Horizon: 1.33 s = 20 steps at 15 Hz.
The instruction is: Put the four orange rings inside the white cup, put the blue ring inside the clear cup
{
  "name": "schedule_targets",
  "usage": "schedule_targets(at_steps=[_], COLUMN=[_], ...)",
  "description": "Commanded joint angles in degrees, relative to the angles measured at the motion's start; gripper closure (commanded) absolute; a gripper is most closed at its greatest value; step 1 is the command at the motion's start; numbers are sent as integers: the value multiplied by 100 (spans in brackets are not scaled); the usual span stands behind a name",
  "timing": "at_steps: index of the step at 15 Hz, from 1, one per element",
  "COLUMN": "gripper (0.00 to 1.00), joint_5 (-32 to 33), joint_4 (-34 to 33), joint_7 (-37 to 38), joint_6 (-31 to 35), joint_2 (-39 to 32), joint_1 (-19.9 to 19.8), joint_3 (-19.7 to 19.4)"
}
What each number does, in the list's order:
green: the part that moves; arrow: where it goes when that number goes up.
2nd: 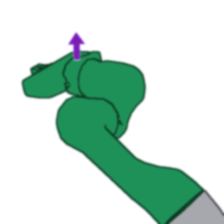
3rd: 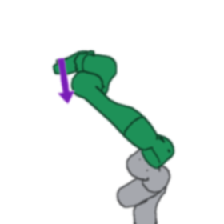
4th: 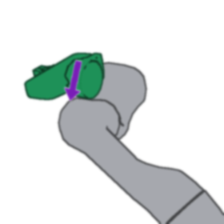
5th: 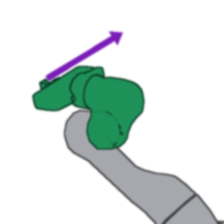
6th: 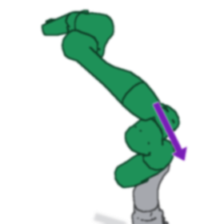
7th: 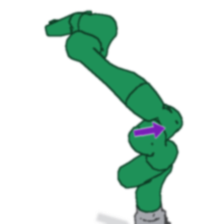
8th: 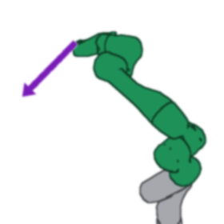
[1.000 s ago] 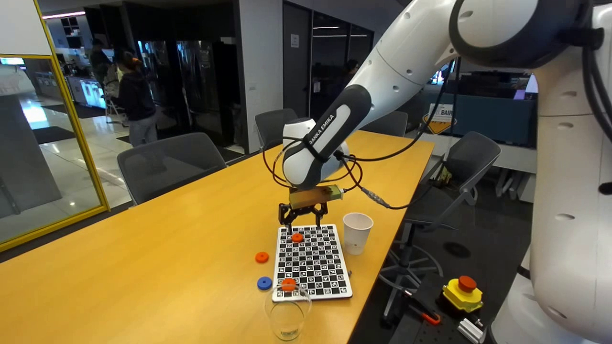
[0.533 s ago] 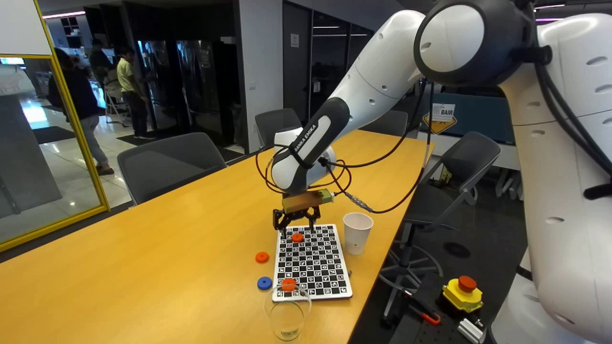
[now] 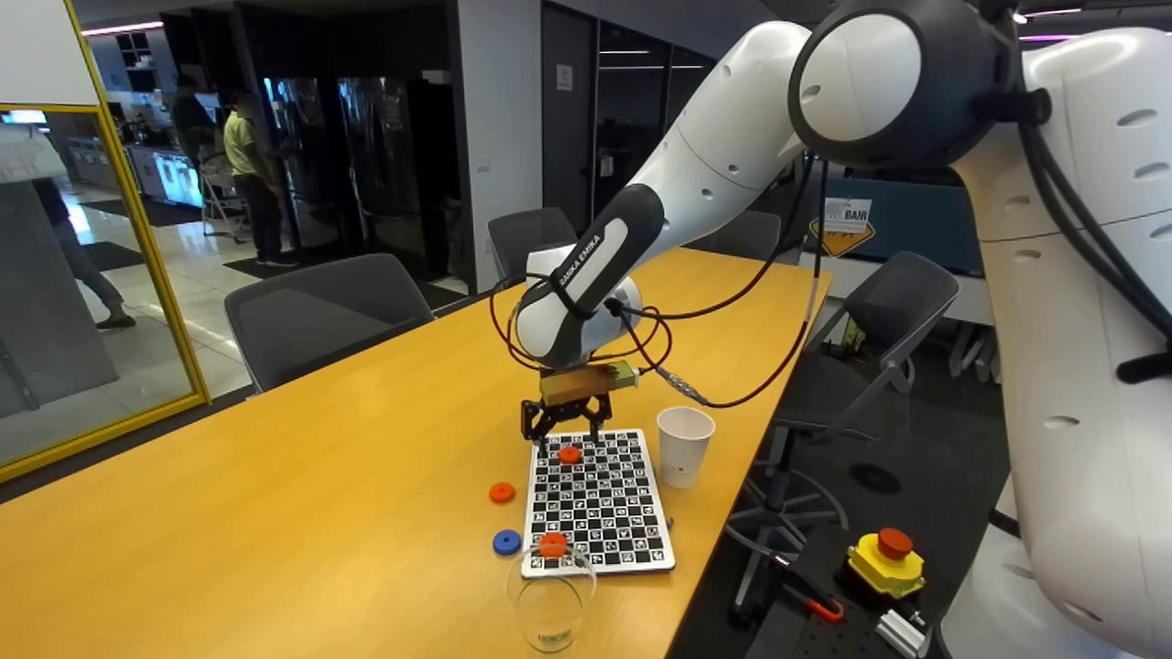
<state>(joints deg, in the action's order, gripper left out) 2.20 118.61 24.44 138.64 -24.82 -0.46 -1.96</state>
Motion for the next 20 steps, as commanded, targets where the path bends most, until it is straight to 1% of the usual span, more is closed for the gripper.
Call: schedule_targets(at_steps=[1,2,3,5,7,8,9,10,11,13,15,20], gripper=[25,27,33,51,65,73,80,83,81,81,81,81], joint_5=[-193,-179,-181,-188,-183,-182,-178,-177,-174,-182,-213,-131], joint_4=[-156,-158,-163,-172,-188,-197,-209,-229,-243,-219,-32,965], joint_7=[-206,-218,-223,-239,-246,-250,-251,-253,-250,-234,-244,-118], joint_6=[-181,-186,-202,-228,-264,-285,-301,-324,-345,-416,-403,-65], joint_2=[-37,-45,-53,-68,-90,-104,-122,-134,-146,-94,112,1141], joint_1=[72,77,77,72,75,76,79,79,81,81,62,73], joint_3=[-94,-102,-103,-105,-110,-111,-113,-112,-114,-116,-114,-221])
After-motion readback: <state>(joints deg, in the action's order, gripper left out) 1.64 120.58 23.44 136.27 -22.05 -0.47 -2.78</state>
